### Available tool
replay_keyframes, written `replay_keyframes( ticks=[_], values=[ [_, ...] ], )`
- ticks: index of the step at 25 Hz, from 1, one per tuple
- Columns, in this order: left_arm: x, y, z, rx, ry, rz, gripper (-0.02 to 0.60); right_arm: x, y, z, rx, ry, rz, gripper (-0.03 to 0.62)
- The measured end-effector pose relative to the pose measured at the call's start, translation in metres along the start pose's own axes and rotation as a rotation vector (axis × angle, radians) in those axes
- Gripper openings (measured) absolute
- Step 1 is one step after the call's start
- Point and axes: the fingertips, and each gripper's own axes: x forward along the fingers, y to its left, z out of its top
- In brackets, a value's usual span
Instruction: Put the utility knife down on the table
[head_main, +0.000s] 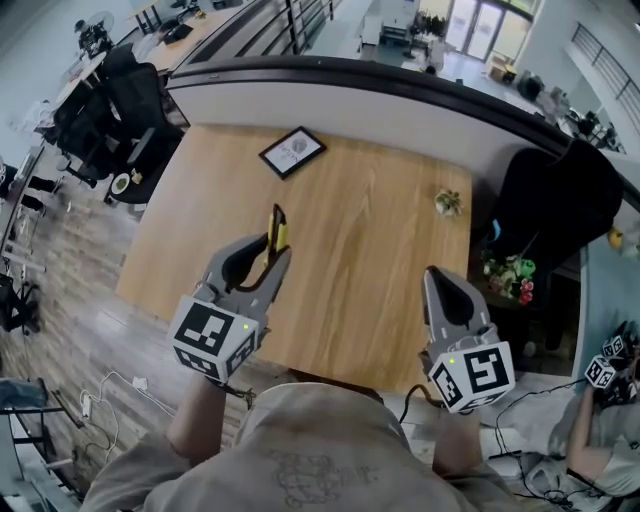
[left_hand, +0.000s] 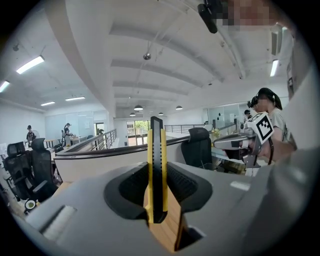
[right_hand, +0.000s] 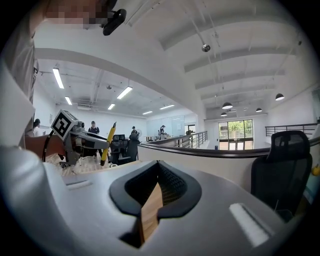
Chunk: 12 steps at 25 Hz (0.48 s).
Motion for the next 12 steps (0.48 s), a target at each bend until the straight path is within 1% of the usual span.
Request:
replay_keyframes(
  ticks=[3, 7, 12],
  values=[
    [0.009, 0.007, -0.009, -0.014, 0.032, -0.02, 0.11, 0.008, 0.001, -0.004, 0.012, 0.015, 0.001, 0.011],
    [0.028, 0.026, -0.017, 0.006, 0.077, -0.04, 0.11, 0.023, 0.009, -0.004, 0.026, 0.026, 0.005, 0.011],
    [0.069, 0.047, -0.036, 0.026, 0.147, -0.086, 0.11, 0.054, 0.005, -0.022, 0.018, 0.072, 0.0, 0.011]
  ],
)
